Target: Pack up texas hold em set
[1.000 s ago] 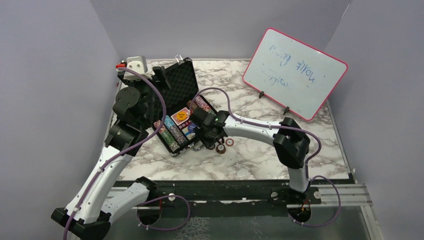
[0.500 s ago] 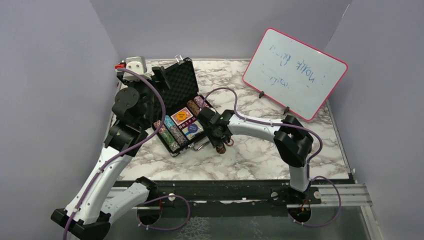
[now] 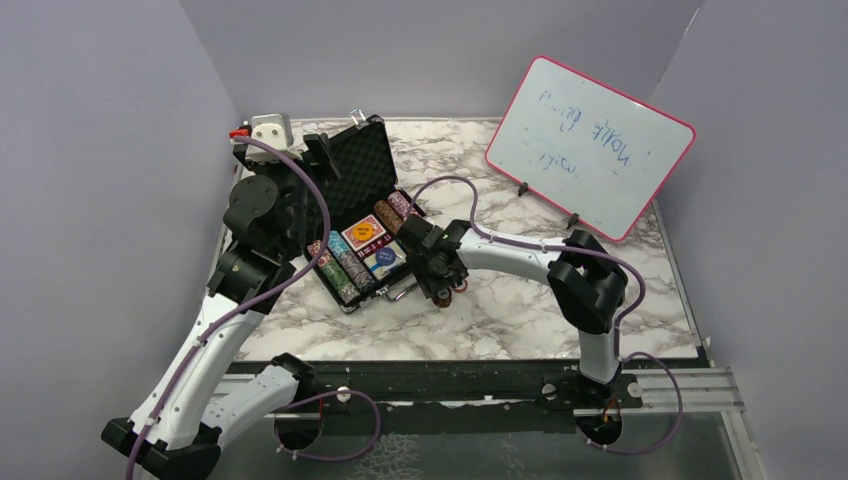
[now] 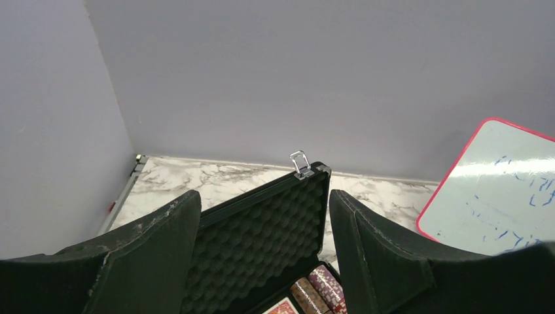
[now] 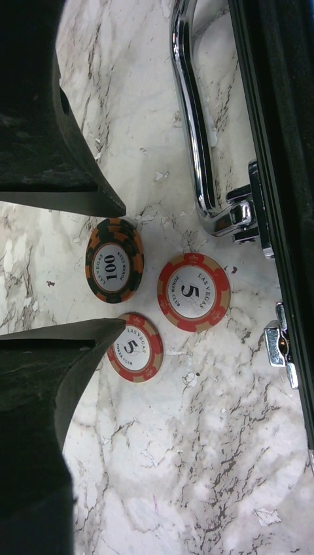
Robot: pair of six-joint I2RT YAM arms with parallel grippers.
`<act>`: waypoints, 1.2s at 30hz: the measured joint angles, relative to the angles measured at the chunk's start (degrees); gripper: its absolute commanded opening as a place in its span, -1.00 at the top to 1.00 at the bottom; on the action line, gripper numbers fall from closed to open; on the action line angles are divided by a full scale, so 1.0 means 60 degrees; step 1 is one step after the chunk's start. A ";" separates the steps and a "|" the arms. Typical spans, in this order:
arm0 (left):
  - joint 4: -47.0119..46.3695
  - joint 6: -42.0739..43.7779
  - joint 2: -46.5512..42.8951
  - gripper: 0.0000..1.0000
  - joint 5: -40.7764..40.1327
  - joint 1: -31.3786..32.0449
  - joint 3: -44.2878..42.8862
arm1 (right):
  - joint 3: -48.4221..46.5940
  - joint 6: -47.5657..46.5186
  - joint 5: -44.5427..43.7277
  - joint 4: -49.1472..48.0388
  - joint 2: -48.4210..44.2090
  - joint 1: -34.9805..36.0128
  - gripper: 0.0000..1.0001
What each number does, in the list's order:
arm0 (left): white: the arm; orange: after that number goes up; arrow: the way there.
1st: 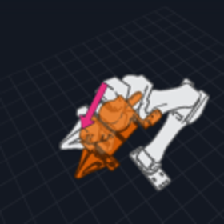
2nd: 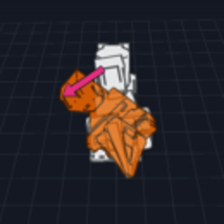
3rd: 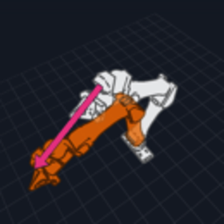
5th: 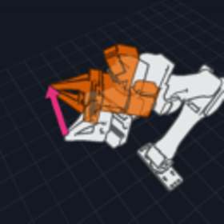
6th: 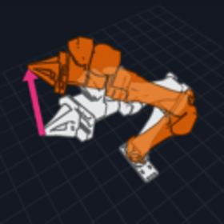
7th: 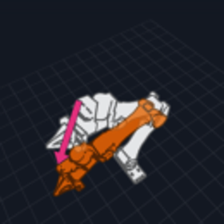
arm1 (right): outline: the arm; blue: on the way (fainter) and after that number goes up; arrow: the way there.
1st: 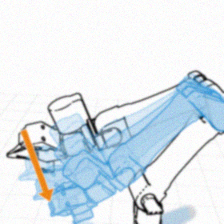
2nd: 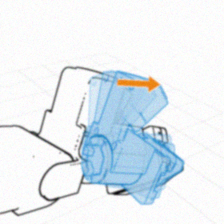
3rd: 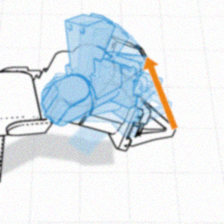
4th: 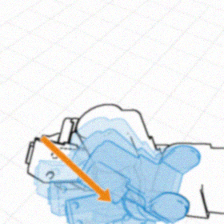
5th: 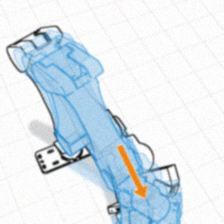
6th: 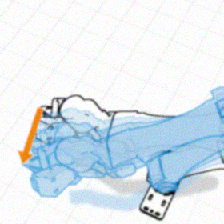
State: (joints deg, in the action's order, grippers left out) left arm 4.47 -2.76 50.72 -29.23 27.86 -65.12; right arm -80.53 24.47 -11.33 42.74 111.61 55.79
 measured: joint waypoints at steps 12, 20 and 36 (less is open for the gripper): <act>0.0004 -0.0040 -0.0004 -0.49 0.0000 0.0000 0.0000 | 0.0000 0.0186 0.0073 -0.0076 -0.0047 -0.0178 -0.29; 0.0011 -0.0040 -0.0007 -0.49 0.0000 0.0000 0.0004 | 0.0076 0.0018 0.0441 -0.0295 -0.0047 -0.0229 -0.22; 0.0087 -0.0044 -0.0007 -0.49 0.0000 0.0000 0.0058 | 0.0135 -0.0641 0.0845 -0.0481 0.0248 -0.0233 -0.13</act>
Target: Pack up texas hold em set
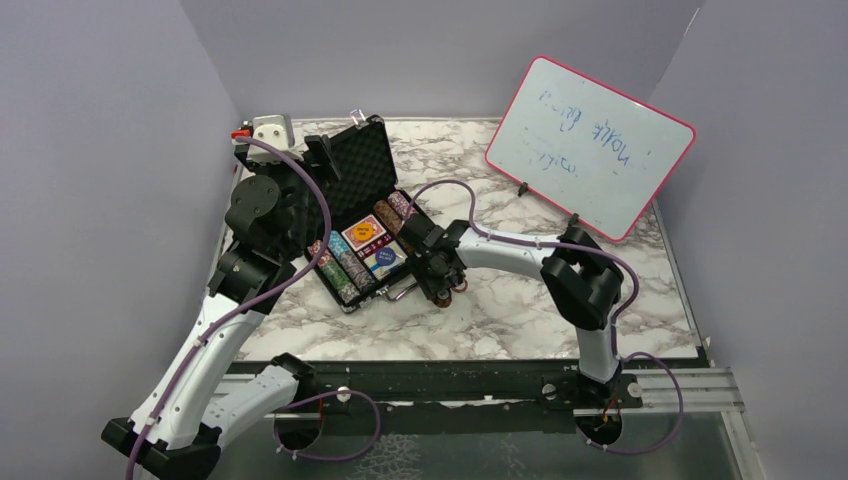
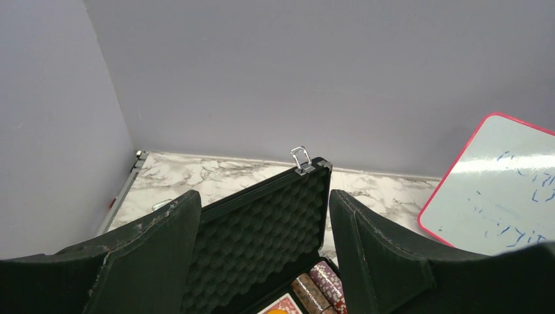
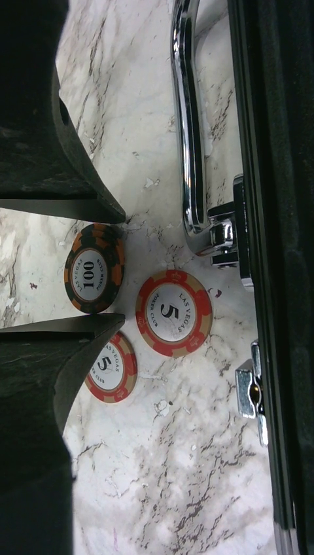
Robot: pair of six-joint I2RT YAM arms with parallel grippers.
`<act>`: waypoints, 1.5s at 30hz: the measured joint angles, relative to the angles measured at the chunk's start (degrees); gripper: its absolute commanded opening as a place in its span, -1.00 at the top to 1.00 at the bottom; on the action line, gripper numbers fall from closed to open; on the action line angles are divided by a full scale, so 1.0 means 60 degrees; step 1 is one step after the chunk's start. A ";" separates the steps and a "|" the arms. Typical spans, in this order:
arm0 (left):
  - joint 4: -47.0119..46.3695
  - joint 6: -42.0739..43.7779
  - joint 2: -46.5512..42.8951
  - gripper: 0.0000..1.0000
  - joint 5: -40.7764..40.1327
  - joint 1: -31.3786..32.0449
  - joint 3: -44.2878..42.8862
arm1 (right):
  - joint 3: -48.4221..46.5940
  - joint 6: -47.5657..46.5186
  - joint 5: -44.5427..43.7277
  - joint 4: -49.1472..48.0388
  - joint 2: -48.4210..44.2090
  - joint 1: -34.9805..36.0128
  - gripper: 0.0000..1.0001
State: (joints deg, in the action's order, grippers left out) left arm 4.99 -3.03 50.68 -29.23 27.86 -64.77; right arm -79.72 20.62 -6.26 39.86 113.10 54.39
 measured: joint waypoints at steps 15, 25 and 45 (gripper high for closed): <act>-0.0018 0.0000 0.0025 -0.49 0.0000 0.0000 0.0091 | 0.0310 -0.0583 0.0189 -0.0149 -0.0120 0.0004 0.22; -0.0022 0.0000 0.0029 -0.49 0.0000 0.0000 0.0091 | 0.0860 -0.0189 0.0076 -0.0382 -0.0517 0.0004 0.13; -0.0025 0.0004 0.0076 -0.49 0.0000 0.0000 0.0091 | 0.0951 0.0331 0.0015 -0.0295 -0.0550 0.0004 -0.03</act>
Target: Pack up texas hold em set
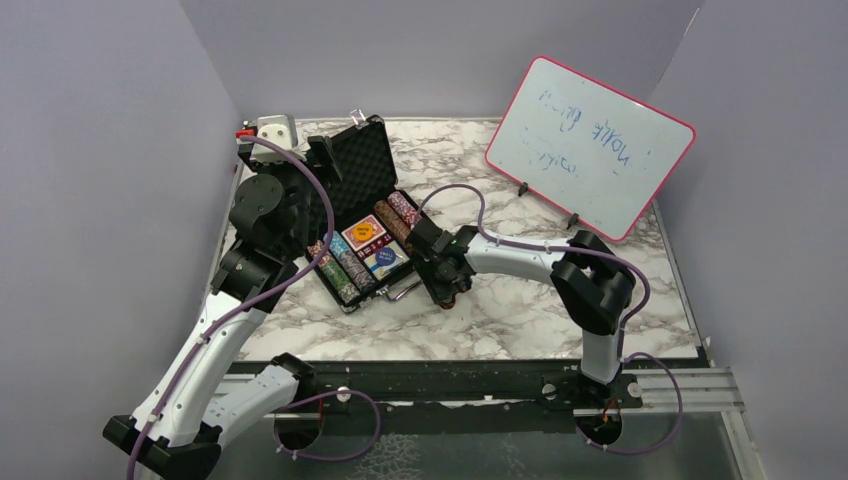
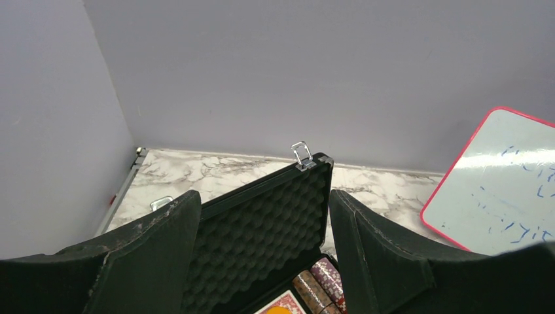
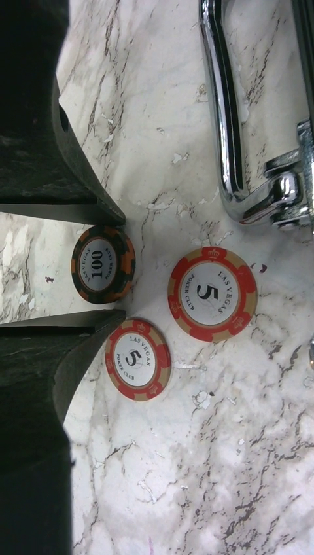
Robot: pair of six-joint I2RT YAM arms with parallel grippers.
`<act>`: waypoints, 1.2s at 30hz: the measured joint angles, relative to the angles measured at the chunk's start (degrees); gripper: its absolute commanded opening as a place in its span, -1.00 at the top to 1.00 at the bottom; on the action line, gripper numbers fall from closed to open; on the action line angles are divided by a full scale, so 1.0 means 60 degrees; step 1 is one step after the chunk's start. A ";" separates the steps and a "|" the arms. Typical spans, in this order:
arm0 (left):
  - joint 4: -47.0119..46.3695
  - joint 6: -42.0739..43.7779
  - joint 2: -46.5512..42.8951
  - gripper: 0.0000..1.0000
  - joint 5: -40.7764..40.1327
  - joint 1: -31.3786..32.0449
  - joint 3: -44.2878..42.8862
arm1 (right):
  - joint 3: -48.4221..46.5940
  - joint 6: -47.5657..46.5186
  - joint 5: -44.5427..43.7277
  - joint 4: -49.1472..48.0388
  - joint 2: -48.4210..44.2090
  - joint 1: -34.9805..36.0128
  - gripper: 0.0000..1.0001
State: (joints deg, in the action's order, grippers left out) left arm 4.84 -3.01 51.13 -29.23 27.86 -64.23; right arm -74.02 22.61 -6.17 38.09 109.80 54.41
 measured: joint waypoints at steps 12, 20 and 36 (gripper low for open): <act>0.0000 0.0004 0.0015 -0.49 0.0000 0.0000 0.0000 | 0.0055 0.0452 -0.0051 0.0382 -0.0051 -0.0004 0.15; 0.0004 0.0004 0.0015 -0.49 0.0000 0.0000 0.0000 | -0.0047 0.0579 -0.0062 0.0517 0.0033 -0.0007 0.60; 0.0248 -0.1355 -0.0193 -0.53 0.0044 0.0000 0.1038 | -0.0583 0.1049 -0.0834 0.0678 -0.1042 -0.0109 0.65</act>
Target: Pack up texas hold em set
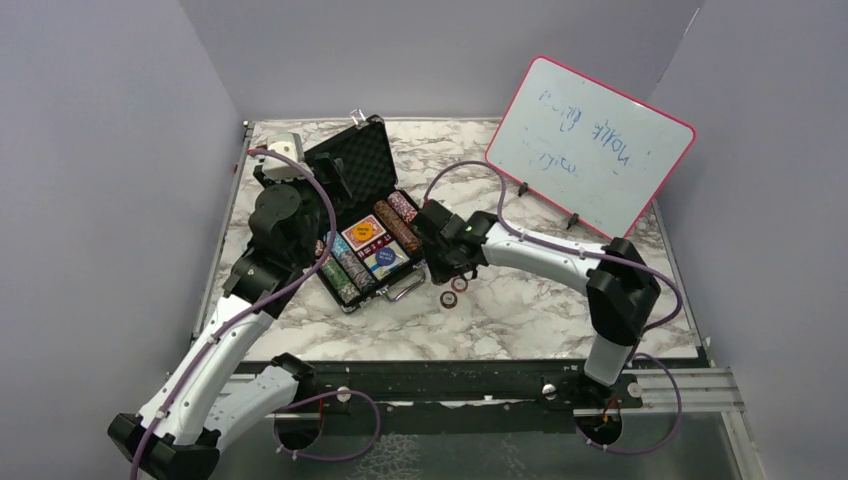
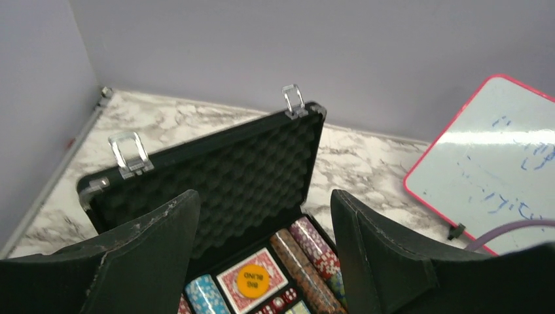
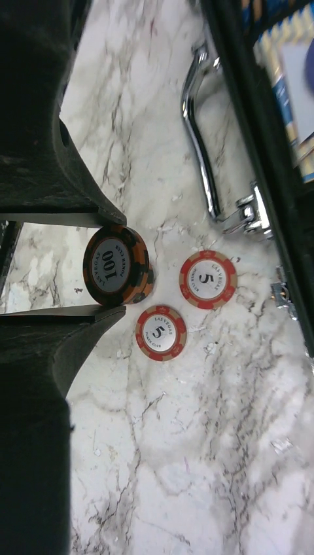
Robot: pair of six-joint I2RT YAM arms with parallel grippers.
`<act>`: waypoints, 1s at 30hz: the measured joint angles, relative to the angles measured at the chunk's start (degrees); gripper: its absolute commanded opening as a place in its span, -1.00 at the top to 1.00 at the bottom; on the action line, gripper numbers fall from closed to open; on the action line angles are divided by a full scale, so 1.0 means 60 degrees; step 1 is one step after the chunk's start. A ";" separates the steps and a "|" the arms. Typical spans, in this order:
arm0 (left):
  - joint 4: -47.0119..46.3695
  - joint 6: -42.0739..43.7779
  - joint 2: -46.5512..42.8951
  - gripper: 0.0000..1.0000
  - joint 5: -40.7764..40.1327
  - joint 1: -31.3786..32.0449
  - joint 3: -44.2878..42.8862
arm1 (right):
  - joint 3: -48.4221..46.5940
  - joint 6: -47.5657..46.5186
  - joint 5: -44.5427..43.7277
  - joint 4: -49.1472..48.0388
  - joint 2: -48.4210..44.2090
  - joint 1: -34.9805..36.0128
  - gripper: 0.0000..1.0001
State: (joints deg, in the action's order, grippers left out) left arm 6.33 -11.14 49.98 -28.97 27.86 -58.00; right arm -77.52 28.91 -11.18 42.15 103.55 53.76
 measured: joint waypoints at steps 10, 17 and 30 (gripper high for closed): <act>-0.0419 -0.2328 -0.0295 -0.74 0.2386 0.0000 0.2364 | -0.0681 0.1188 0.0433 0.0000 -0.0922 -0.1104 0.63; -0.1628 -0.3475 0.1031 -0.93 0.5074 0.0004 0.3162 | -0.0732 0.2732 0.1810 -0.0375 -0.1257 -0.2240 0.63; -0.4251 -0.5151 0.2688 -0.64 0.7235 0.0510 0.4135 | 0.0055 0.5861 0.4335 -0.2178 -0.1818 -0.3158 0.62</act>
State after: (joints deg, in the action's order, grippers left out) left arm -19.18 -42.04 66.11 14.44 30.92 -33.19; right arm -77.19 64.07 14.83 29.08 92.64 34.81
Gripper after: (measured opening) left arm 0.857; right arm 0.441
